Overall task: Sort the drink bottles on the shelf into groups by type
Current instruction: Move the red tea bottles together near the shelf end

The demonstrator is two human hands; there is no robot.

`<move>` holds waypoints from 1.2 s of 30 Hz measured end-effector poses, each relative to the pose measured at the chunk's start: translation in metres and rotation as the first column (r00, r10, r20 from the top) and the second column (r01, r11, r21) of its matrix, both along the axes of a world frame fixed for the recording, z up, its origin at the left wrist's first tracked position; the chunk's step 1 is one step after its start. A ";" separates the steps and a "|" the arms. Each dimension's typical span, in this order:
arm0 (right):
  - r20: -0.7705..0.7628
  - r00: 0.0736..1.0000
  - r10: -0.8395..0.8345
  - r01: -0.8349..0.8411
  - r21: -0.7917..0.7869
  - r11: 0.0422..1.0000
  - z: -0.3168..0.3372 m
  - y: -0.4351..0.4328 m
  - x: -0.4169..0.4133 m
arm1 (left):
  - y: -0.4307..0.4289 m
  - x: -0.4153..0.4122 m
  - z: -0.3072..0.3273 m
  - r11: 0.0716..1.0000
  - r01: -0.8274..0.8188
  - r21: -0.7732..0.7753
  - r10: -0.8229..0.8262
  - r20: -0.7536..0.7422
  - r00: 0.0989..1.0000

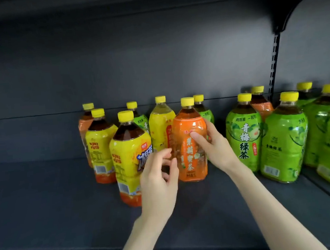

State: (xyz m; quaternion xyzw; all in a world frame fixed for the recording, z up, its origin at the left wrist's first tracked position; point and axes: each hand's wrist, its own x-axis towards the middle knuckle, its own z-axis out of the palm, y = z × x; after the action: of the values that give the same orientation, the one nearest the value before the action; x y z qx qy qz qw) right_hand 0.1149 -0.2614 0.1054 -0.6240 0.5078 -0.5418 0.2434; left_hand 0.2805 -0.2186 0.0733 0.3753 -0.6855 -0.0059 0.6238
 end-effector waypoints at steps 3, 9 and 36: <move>-0.027 0.976 -0.216 0.214 -0.060 0.975 -0.007 0.013 0.021 | 0.013 0.025 -0.006 0.976 -0.140 -0.169 0.129 -0.074 0.989; 0.024 0.940 -0.340 0.336 -0.227 0.914 -0.015 0.040 0.066 | -0.007 0.053 -0.004 0.958 -0.163 0.236 0.214 -0.211 0.954; 0.304 0.952 0.034 -0.016 -0.063 0.998 -0.017 0.017 0.118 | -0.086 0.142 0.012 0.917 -0.102 0.386 0.164 -0.130 0.978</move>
State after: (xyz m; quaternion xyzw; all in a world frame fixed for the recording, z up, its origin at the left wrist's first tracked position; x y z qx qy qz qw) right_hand 0.2324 -0.2444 0.0881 -0.5463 0.4398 -0.6433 0.3070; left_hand 0.4223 -0.3042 0.0856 0.5325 -0.5920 -0.1252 0.5919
